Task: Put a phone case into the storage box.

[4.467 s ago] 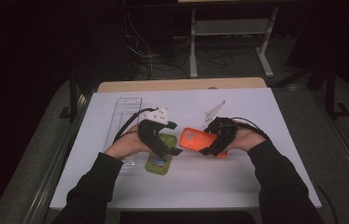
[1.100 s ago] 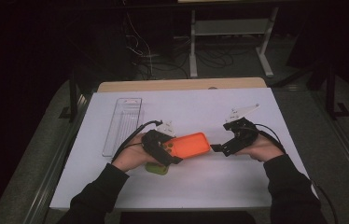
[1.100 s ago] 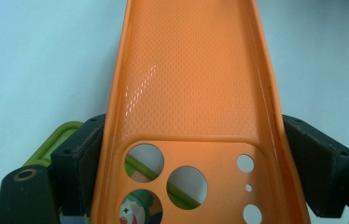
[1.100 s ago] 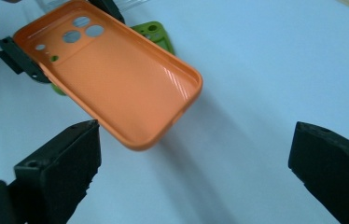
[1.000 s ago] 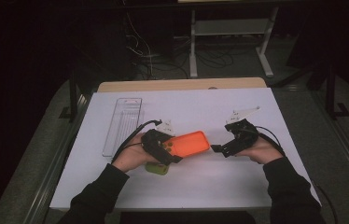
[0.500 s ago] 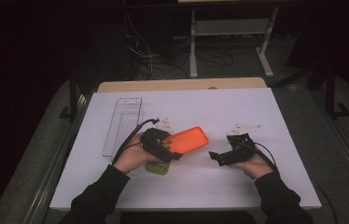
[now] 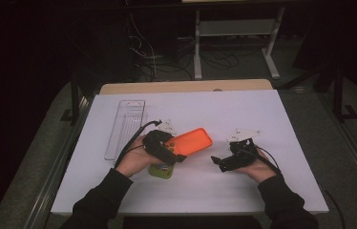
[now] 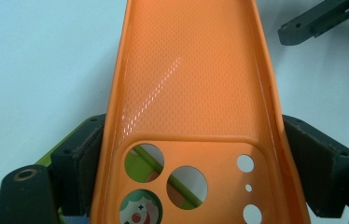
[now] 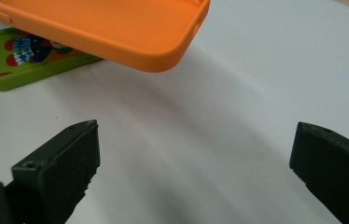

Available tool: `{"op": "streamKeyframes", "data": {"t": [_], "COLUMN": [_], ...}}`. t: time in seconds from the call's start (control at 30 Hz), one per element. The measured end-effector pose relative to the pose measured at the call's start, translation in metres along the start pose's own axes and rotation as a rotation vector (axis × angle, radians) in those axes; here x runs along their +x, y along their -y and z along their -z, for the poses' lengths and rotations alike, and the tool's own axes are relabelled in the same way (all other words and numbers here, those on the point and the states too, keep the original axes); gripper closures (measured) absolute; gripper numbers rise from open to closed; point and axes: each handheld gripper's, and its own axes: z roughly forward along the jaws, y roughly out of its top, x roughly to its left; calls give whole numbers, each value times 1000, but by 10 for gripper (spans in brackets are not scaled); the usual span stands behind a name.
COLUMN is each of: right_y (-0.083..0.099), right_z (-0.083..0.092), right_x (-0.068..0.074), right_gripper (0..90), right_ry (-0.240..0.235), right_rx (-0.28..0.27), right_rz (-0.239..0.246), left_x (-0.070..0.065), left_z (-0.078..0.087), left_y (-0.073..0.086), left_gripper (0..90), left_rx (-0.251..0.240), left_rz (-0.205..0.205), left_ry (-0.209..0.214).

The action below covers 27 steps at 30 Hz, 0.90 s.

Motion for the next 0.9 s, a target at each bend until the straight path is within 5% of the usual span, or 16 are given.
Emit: {"op": "streamKeyframes", "data": {"t": [0.43, 0.7, 0.9], "right_y": [-2, -3, -4], "right_z": [-1, 0, -1], "right_x": [10, 14, 20], "right_gripper": [10, 10, 10], "right_ry": [70, 91, 131], "right_rx": [0, -2, -3], "right_rz": [157, 208, 300], "left_x": [0, -1, 0], "left_z": [-2, -2, -1], "left_y": [0, 0, 0], "left_gripper": [157, 157, 157], "left_rx": [6, -2, 8], "left_rz": [-2, 7, -5], "left_ry": [7, 11, 13]}}
